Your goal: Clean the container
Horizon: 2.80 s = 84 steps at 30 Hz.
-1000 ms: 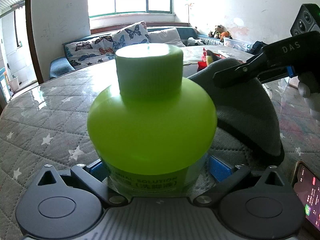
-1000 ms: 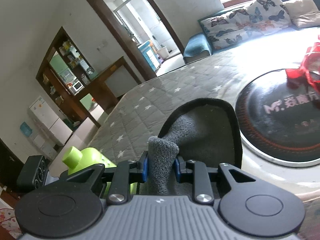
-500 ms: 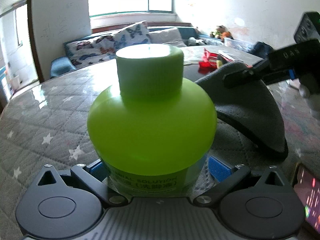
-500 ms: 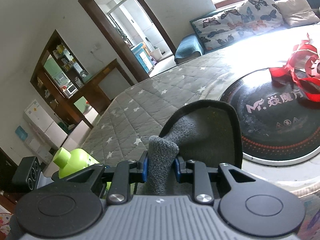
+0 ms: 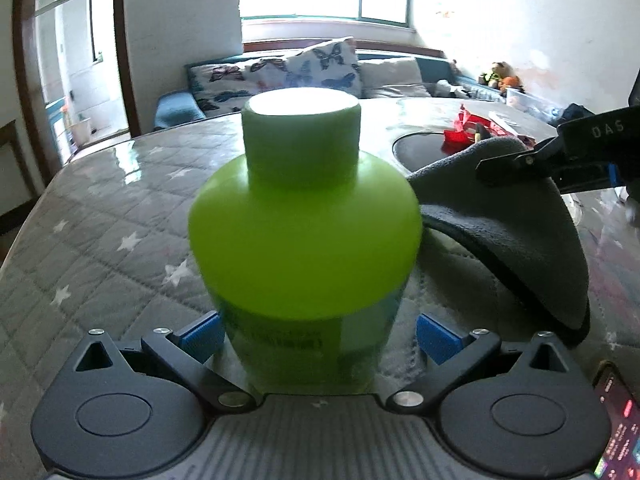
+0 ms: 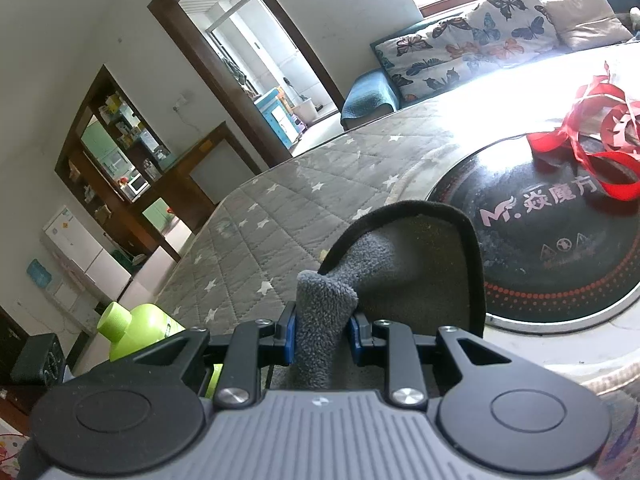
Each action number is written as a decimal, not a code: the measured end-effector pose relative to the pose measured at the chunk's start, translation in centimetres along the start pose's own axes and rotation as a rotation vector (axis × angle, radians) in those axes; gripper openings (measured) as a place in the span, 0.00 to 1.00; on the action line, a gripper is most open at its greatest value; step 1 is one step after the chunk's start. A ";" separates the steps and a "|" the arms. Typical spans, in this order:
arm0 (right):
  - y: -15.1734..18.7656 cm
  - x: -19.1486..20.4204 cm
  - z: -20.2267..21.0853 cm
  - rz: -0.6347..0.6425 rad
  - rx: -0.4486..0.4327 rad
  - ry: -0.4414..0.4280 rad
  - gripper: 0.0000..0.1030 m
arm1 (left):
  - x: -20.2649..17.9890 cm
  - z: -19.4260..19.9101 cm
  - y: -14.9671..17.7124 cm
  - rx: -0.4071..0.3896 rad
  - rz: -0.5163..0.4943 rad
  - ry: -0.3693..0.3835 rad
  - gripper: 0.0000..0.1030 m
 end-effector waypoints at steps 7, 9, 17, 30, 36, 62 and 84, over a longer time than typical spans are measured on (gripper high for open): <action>-0.1 -0.5 -0.2 -0.008 -0.002 -0.001 0.25 | 1.3 2.3 -0.8 -0.080 0.158 0.039 1.00; -0.2 -0.7 -0.3 -0.010 -0.002 -0.001 0.25 | 1.3 2.1 -1.3 -0.083 0.164 0.017 1.00; -0.3 -1.2 -0.6 -0.019 -0.004 -0.003 0.25 | 1.2 2.1 -1.5 -0.132 0.206 -0.003 0.83; -0.1 -1.9 -1.3 -0.034 0.007 -0.024 0.25 | 1.4 2.2 -1.6 -0.158 0.255 -0.052 0.72; 0.1 -2.3 -1.8 -0.040 0.025 -0.035 0.22 | 1.1 3.2 -2.3 -0.200 0.308 0.014 0.71; 3.4 6.9 -3.0 0.441 0.001 -0.007 0.15 | -4.9 6.1 -7.7 -0.247 0.190 0.222 0.71; 2.9 6.5 -1.0 0.459 -0.120 0.061 0.14 | -4.6 6.2 -8.0 -0.235 0.206 0.241 0.70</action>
Point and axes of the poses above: each gripper's, at about its wrist camera, not at the fingertips, and z roughly against the way its jaws point, x to its left, y to its underside, the point moved 5 cm from there along -z, roughly the way its jaws point, and after that the axes turned 5 degrees about x, right-handed, at the moved point
